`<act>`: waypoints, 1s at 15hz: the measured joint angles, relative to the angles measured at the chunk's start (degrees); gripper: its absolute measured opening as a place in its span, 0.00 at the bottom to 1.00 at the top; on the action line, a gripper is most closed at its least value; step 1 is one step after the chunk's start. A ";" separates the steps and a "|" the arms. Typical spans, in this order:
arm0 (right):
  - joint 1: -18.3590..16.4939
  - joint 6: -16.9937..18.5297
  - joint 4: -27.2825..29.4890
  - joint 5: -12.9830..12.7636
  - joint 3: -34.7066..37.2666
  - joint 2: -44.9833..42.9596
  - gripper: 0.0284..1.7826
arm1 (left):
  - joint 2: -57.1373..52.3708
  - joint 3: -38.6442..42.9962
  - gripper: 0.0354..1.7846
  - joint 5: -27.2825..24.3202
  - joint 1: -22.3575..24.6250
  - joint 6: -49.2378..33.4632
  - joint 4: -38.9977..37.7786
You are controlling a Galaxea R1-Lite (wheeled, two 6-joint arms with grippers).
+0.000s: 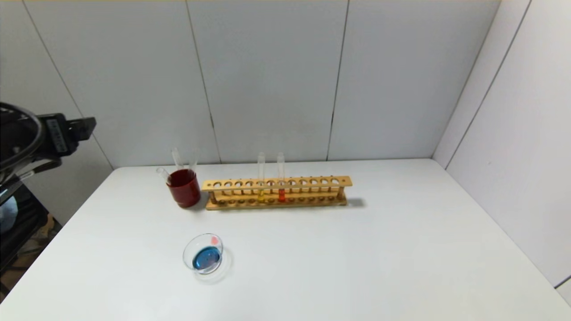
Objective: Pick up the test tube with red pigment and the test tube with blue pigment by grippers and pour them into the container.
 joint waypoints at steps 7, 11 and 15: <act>0.00 0.00 0.00 0.02 0.00 0.00 0.98 | -31.31 18.55 0.98 2.54 0.35 0.98 7.98; 0.00 0.02 -0.02 0.00 0.00 0.00 0.98 | -48.87 23.36 0.98 -0.44 4.35 3.06 17.93; 0.00 0.02 -0.02 0.00 0.00 0.00 0.98 | -64.39 27.93 0.98 -17.58 7.24 3.90 23.60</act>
